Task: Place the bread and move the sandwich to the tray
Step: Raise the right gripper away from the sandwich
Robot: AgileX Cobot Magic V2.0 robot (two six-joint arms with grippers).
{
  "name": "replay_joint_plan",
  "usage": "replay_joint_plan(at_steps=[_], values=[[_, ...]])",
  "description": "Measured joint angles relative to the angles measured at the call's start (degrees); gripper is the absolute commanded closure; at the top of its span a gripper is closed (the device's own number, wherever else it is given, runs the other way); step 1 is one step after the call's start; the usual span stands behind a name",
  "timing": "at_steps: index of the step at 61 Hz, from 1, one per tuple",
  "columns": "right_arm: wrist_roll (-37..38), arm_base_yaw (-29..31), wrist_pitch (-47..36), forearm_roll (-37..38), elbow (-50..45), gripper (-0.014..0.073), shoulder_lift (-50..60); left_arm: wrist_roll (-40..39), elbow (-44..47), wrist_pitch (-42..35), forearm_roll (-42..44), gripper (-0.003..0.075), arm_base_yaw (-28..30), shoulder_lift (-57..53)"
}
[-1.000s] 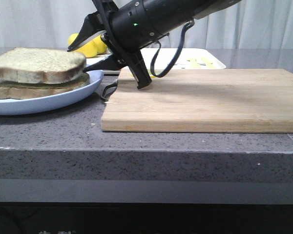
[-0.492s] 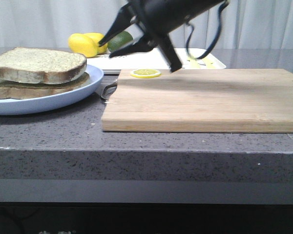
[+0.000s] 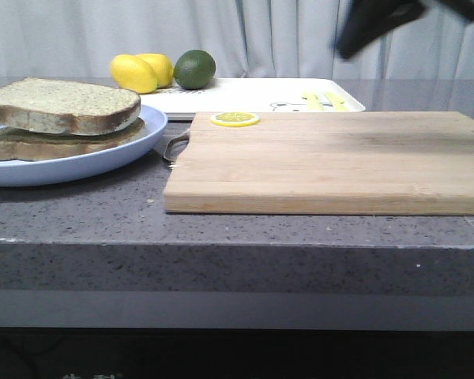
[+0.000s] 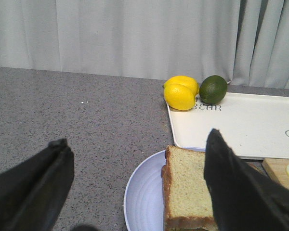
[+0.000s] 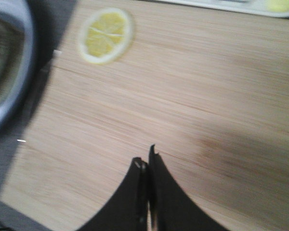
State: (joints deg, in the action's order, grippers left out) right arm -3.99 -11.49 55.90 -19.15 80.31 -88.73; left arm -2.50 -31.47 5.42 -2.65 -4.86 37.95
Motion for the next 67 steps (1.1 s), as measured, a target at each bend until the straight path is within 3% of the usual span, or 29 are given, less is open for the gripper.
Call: replay_joint_plan(at_steps=[5, 13, 25, 45, 56, 67], values=[[4.0, 1.6, 2.7, 11.5, -0.1, 0.0652, 3.6, 0.0, 0.0, 0.0, 0.0, 0.0178, 0.0, 0.0], [6.8, 3.2, 2.5, 19.1, -3.5, 0.0652, 11.1, 0.0, 0.0, 0.0, 0.0, 0.0178, 0.0, 0.0], [7.1, 3.2, -6.1, 17.5, -15.3, 0.0652, 24.8, 0.0, 0.0, 0.0, 0.0, 0.0178, 0.0, 0.0], [7.3, 3.2, -25.1, 14.4, -44.4, 0.0652, 51.8, 0.0, 0.0, 0.0, 0.0, 0.0178, 0.0, 0.0], [7.3, 3.2, -28.5, 14.2, -55.1, 0.0652, 67.1, 0.0, 0.0, 0.0, 0.0, 0.0178, 0.0, 0.0], [7.3, 3.2, -28.8, 14.2, -60.1, 0.0652, 77.9, 0.0, 0.0, 0.0, 0.0, 0.0178, 0.0, 0.0]])
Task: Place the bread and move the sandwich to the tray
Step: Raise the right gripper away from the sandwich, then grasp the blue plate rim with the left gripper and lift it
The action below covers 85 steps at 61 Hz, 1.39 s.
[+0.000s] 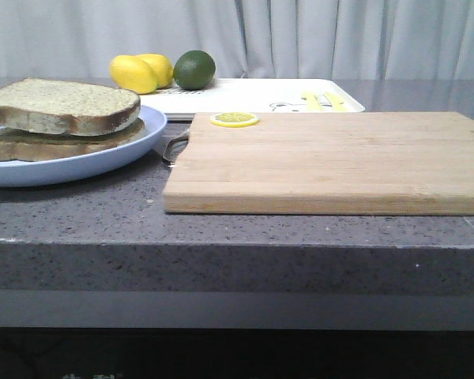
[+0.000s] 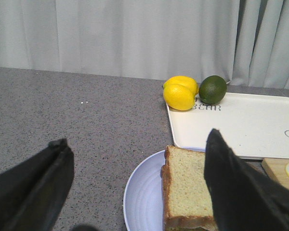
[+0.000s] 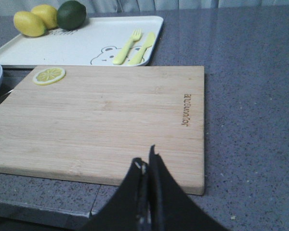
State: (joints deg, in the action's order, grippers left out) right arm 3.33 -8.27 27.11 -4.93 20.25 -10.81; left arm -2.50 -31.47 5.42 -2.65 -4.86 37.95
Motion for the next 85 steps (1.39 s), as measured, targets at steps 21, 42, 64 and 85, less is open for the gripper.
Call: replay_joint_plan(at_steps=[21, 42, 64, 85], values=[[0.0, 0.0, -1.3, -0.1, -0.8, 0.0652, 1.8, 0.0, -3.1, 0.3, -1.8, 0.0178, 0.0, 3.4], [0.0, 0.0, -1.3, -0.1, -0.8, 0.0652, 1.8, 0.0, -19.4, 22.1, -1.8, 0.0178, 0.0, 26.4], [0.1, 0.0, -1.3, -0.1, -0.8, 0.0652, 1.8, 0.0, -29.7, 32.1, 0.5, 0.0178, 2.0, 41.1], [0.1, 0.0, -1.3, -0.1, -0.9, 0.0652, 1.8, 0.0, -30.3, 33.9, -0.6, 0.0178, 2.7, 48.0]])
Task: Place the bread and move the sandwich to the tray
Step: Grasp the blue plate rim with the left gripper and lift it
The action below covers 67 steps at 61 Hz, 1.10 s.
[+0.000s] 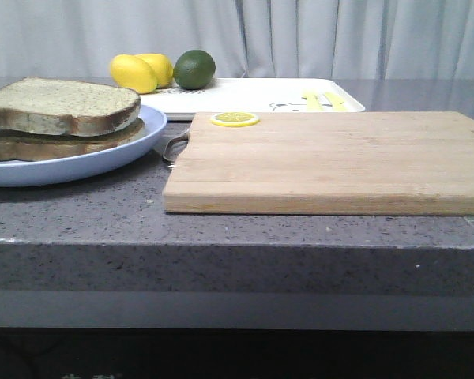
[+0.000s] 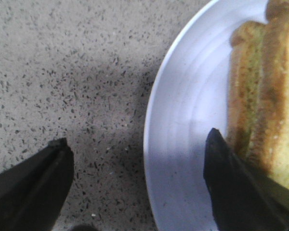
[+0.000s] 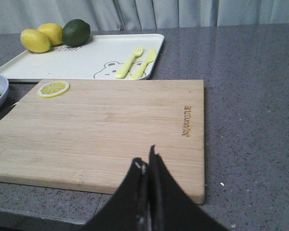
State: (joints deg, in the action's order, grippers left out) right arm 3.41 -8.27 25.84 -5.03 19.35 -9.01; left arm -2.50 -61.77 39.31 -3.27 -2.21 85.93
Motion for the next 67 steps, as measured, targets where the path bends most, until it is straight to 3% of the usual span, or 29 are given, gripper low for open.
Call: replay_joint_plan(at_steps=[7, 21, 37, 41, 52, 67], values=[[0.0, 0.0, 0.0, 0.0, 0.0, 0.0652, 0.0, 0.0, 0.0, 0.0, 0.0, 0.0197, 0.0, 0.7], [0.0, 0.0, 0.0, 0.0, 0.0, 0.0652, 0.0, 0.0, -0.1, 0.0, -0.8, 0.0335, 0.0, 1.6], [0.0, 0.0, 0.0, 0.0, 0.0, 0.0652, 0.0, 0.0, -0.3, 0.1, -1.5, 0.0419, 0.0, 2.8], [0.0, 0.0, 0.0, 0.0, 0.0, 0.0652, 0.0, 0.0, -0.4, 0.0, -1.9, 0.0480, 0.0, 3.0], [0.0, 0.0, 0.0, 0.0, 0.0, 0.0652, 0.0, 0.0, -0.6, -0.5, -2.9, 0.0741, 0.0, 3.3], [0.0, 0.0, 0.0, 0.0, 0.0, 0.0652, 0.0, -0.9, -0.7, -0.9, -4.5, 0.0740, 0.1, 3.3]])
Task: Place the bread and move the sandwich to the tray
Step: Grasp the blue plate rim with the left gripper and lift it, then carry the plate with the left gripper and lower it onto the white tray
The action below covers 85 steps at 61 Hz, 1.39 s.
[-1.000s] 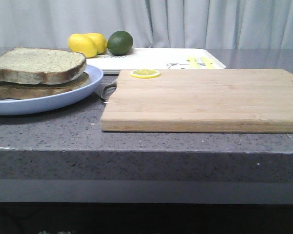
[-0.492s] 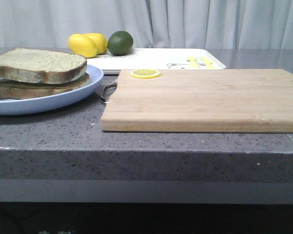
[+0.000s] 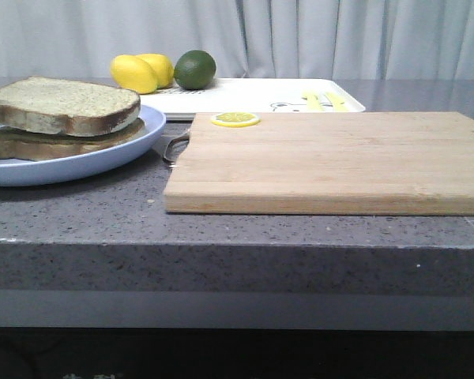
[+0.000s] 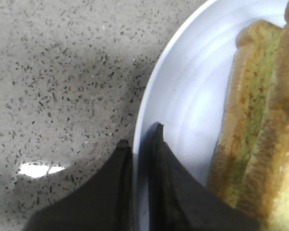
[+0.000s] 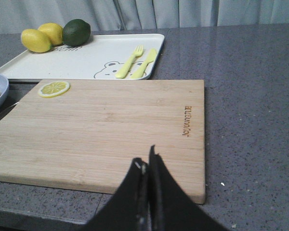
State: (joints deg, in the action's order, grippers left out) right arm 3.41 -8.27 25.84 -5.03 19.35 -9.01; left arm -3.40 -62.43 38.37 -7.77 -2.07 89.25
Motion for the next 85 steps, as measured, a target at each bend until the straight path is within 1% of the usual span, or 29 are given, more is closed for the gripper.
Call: replay_joint_plan(at_steps=[5, 11, 31, 43, 53, 66, 79, 85], values=[[0.0, 0.0, 0.0, 0.0, 0.0, 0.0652, 0.0, 0.1, 0.0, 0.0, -1.3, 0.0740, 0.7, 0.0], [0.0, 0.0, 0.0, 0.0, 0.0, 0.0652, 0.0, 2.4, -0.1, 0.8, -5.3, 0.0740, 2.6, -0.1], [0.0, 0.0, 0.0, 0.0, 0.0, 0.0652, 0.0, 16.1, -2.9, 8.5, -22.3, 0.0740, 11.7, -0.3], [0.0, 0.0, 0.0, 0.0, 0.0, 0.0652, 0.0, 23.8, -5.0, 12.2, -30.8, 0.0740, 14.7, -0.3], [0.0, 0.0, 0.0, 0.0, 0.0, 0.0652, 0.0, 25.4, -8.2, 14.2, -34.5, 0.0741, 14.2, -0.3], [0.0, 0.0, 0.0, 0.0, 0.0, 0.0652, 0.0, 25.6, -15.3, 16.4, -34.7, 0.0741, 11.4, 1.9], [0.0, 0.0, 0.0, 0.0, 0.0, 0.0652, 0.0, 23.7, -28.5, 20.1, -34.7, 0.0740, 8.0, 10.8], [0.0, 0.0, 0.0, 0.0, 0.0, 0.0652, 0.0, 21.7, -38.1, 22.7, -34.7, 0.0741, 6.5, 17.3]])
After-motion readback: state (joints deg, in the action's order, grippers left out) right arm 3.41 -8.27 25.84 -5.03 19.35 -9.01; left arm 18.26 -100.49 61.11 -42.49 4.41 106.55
